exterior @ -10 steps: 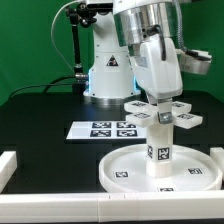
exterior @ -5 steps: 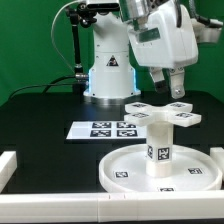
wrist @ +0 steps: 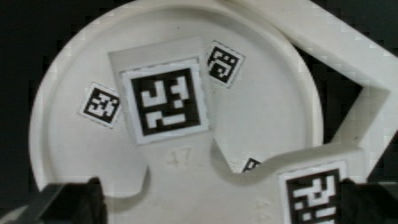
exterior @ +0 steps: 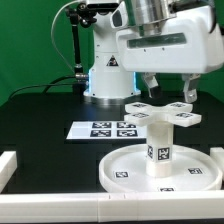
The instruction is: Assemble round table
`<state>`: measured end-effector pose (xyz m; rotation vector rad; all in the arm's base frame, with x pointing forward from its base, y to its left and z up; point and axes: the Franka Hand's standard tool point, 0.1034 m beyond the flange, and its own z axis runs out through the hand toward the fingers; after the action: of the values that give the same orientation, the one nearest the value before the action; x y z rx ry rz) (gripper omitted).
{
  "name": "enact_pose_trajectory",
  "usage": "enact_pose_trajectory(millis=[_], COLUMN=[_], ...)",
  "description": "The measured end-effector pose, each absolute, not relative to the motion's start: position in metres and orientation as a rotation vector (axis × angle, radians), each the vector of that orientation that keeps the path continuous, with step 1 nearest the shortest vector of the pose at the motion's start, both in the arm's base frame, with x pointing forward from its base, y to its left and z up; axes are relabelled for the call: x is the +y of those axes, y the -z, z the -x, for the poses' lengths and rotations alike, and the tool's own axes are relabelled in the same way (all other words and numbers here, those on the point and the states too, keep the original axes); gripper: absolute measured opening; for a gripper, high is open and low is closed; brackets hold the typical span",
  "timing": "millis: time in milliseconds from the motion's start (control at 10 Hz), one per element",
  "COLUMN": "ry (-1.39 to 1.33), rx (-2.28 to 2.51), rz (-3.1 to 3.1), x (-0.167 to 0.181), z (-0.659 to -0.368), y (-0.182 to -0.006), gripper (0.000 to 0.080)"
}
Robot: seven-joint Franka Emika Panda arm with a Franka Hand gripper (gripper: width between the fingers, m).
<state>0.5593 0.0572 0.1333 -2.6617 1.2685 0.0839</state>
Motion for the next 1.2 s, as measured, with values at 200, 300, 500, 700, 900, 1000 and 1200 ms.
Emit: enact_pose_trajectory(millis=[200, 300, 500, 700, 900, 1000, 1200], ry=[-0.066, -0.054, -0.049, -0.017, -0.066, -0.051, -0.041], rx=[1.088, 0.979, 0.699, 0.214, -0.139, -0.261, -0.412], rz=[2.737, 2.777, 2.864, 2.967, 2.982, 2.973, 2.955], x=[0.058, 0.058, 0.058, 0.055, 0.053, 0.053, 0.052], z=[-0.56, -0.56, -0.558, -0.557, -0.567, -0.568, -0.568], y=[-0.134, -0.134, -0.133, -0.138, -0.14, -0.139, -0.139], gripper=[0.0649, 0.0649, 0.0649, 0.0649, 0.0649, 0.0649, 0.0649])
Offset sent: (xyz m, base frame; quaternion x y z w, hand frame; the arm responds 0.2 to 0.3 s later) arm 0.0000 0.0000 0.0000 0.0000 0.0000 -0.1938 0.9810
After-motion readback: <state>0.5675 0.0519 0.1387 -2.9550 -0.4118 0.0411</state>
